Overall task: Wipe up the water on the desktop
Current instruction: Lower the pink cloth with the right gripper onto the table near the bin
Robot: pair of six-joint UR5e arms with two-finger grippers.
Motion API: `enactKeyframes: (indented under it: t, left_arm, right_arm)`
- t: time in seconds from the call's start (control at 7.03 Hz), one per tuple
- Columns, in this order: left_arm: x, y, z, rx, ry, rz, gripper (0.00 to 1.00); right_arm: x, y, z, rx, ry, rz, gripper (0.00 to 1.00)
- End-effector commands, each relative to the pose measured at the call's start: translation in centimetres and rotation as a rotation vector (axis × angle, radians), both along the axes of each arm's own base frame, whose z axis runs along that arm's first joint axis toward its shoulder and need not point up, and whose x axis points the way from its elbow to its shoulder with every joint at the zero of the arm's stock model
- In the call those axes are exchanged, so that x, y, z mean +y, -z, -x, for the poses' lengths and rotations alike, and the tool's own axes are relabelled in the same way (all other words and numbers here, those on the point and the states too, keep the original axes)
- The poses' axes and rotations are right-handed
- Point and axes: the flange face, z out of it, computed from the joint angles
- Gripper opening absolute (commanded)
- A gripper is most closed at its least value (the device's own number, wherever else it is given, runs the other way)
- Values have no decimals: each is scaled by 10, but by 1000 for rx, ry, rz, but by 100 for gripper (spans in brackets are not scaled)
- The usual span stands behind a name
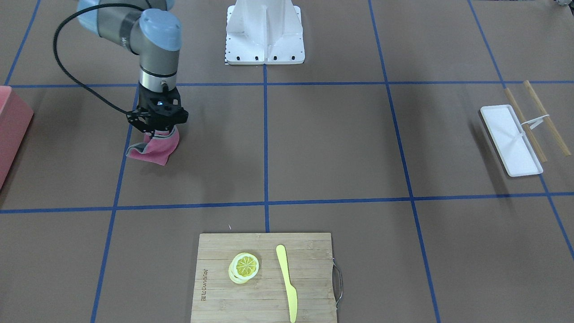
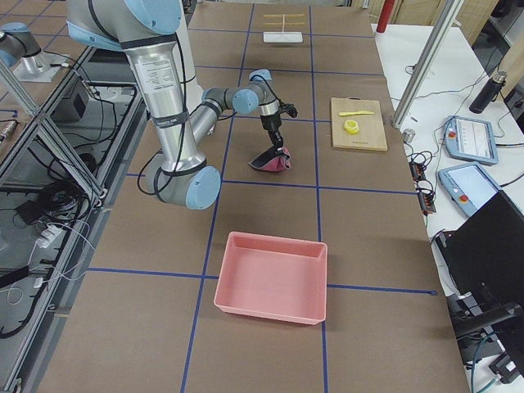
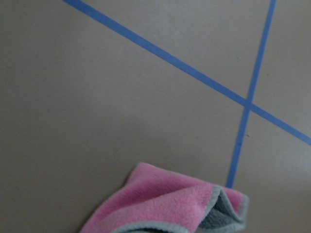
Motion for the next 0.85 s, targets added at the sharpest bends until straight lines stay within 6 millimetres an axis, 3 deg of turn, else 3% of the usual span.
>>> enactKeyframes:
  t: [0.0,0.14,0.43,0.57,0.71]
  left_arm:
    - [1,-1,0,0,0,3,99]
    - [2,-1,0,1,0,3,99]
    - [2,-3,0,1,0,6,99]
    - [2,-3,0,1,0,6,99]
    - [3,-3,0,4,-1,7,99]
  right_arm:
    - [0,54,30,-96,-57,10,0]
    - [4,78,43,-144,-94,24,0]
    - [16,101,92,-282,-131,41,0]
    - [21,126,97,-368,-181,63,0]
    - [22,128,94,-392,-206,79,0]
